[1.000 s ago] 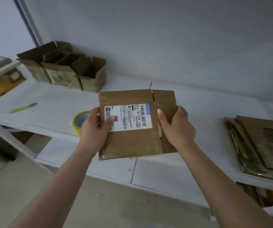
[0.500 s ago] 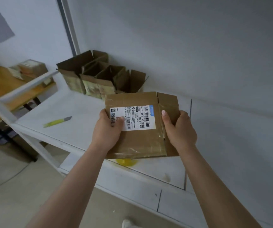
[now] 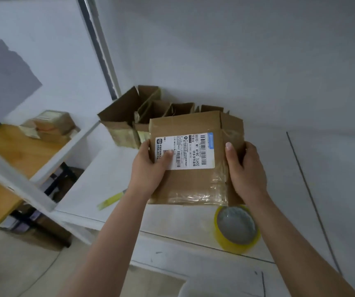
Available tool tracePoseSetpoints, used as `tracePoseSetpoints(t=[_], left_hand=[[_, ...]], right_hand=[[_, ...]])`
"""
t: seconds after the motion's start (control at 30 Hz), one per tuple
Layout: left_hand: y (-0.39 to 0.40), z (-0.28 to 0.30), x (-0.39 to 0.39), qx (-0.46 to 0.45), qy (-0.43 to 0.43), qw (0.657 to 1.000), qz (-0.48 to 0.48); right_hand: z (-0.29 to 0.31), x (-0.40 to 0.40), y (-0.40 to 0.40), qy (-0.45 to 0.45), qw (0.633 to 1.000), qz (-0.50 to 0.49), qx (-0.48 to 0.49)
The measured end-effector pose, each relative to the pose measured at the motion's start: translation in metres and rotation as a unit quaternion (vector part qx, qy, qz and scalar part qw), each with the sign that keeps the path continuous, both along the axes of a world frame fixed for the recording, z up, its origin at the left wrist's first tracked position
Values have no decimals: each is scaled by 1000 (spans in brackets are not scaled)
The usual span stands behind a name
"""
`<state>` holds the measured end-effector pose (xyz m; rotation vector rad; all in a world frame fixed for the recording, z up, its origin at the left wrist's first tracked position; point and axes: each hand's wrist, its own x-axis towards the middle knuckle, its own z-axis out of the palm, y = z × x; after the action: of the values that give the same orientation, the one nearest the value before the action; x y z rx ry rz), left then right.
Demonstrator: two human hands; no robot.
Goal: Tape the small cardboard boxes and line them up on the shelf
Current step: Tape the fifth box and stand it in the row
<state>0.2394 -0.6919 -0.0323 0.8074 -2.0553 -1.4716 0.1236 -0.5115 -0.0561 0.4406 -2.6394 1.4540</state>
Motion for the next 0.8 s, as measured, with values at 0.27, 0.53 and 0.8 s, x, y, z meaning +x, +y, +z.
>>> tracePoseSetpoints(t=[0.27,0.53,0.8], left_hand=[[-96,-12,33,94,63,992,-50],[-116,-18,40,333,79,933,-113],[-106,-17,36,362,54,902,-226]], right_hand=[[-23,63,-75,-88,989,36,-117],[-25,86,-89,-142,915,-28,-377],[-14,90,-87,-260,853,31,-453]])
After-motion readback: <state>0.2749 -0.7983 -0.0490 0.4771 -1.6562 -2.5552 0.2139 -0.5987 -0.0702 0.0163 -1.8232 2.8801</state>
